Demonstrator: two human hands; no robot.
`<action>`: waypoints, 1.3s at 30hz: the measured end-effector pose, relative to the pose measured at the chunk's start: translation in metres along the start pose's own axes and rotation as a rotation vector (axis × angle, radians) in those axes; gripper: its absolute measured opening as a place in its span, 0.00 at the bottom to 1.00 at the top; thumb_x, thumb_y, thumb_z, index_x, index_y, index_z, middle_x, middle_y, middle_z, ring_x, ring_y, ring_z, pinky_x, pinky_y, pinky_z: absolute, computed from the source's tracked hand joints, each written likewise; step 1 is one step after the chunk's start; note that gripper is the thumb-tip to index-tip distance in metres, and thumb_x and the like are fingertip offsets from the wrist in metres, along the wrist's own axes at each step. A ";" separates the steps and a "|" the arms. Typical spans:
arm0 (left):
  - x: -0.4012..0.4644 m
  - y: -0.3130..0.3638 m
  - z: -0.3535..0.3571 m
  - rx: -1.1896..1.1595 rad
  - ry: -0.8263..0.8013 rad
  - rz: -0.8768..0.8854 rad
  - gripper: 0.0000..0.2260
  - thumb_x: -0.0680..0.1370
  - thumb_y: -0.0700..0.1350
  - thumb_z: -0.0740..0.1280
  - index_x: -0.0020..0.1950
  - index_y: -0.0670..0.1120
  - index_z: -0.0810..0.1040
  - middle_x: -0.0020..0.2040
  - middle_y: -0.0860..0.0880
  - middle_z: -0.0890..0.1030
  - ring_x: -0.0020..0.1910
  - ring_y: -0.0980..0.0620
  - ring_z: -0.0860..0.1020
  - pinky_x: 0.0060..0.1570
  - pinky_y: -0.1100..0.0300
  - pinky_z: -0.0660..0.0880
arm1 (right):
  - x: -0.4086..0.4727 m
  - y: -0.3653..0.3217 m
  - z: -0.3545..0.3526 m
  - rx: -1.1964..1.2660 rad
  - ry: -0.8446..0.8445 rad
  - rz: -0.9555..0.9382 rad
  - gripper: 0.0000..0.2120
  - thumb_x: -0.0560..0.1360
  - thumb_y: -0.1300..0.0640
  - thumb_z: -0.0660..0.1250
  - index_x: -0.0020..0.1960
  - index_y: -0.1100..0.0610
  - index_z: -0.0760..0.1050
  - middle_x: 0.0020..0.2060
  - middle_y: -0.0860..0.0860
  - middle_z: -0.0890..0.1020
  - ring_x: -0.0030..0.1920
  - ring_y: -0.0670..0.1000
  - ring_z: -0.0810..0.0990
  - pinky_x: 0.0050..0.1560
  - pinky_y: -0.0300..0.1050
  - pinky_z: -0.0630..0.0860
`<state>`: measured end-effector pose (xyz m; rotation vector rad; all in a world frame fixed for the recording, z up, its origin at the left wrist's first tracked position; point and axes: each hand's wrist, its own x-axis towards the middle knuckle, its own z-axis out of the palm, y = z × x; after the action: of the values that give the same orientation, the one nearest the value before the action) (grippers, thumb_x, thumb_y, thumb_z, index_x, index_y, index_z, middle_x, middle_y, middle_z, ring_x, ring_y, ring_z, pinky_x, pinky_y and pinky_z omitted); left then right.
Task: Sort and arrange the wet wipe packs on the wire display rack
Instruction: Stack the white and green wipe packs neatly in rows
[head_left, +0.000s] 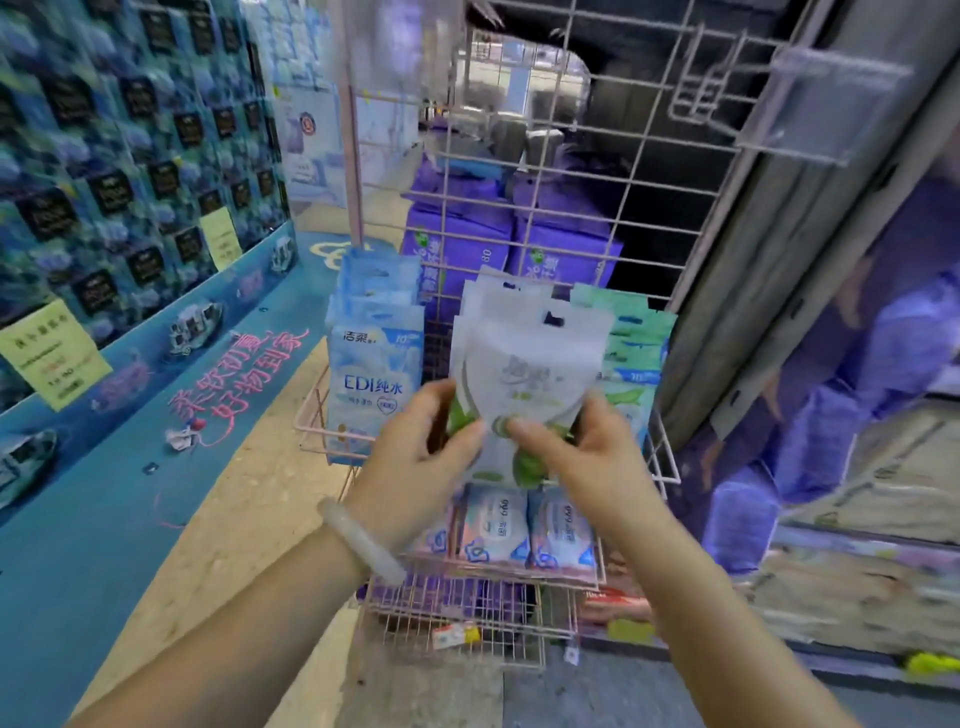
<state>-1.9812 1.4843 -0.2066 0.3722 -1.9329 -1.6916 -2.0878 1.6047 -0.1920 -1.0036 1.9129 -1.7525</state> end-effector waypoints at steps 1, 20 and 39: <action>0.013 0.009 0.000 0.048 0.033 0.035 0.11 0.75 0.40 0.65 0.55 0.52 0.73 0.50 0.55 0.82 0.52 0.55 0.80 0.54 0.55 0.77 | 0.013 -0.007 0.001 -0.035 0.035 -0.033 0.12 0.70 0.63 0.71 0.48 0.50 0.73 0.38 0.42 0.85 0.39 0.38 0.82 0.37 0.32 0.77; 0.091 0.001 0.015 -0.300 0.081 -0.410 0.35 0.62 0.53 0.78 0.65 0.42 0.72 0.57 0.41 0.82 0.54 0.44 0.82 0.59 0.49 0.76 | 0.080 0.013 0.028 0.243 0.167 0.471 0.45 0.65 0.33 0.65 0.73 0.56 0.56 0.69 0.54 0.70 0.66 0.54 0.72 0.66 0.47 0.69; 0.095 -0.008 0.016 -0.039 -0.038 -0.158 0.34 0.64 0.26 0.73 0.68 0.36 0.67 0.61 0.39 0.79 0.57 0.49 0.79 0.50 0.68 0.78 | 0.085 0.019 0.033 0.033 0.319 0.155 0.32 0.67 0.50 0.73 0.67 0.56 0.65 0.58 0.52 0.80 0.55 0.49 0.79 0.57 0.45 0.75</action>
<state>-2.0692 1.4452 -0.1954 0.4933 -1.9382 -1.8459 -2.1284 1.5212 -0.1989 -0.5723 2.0757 -1.9366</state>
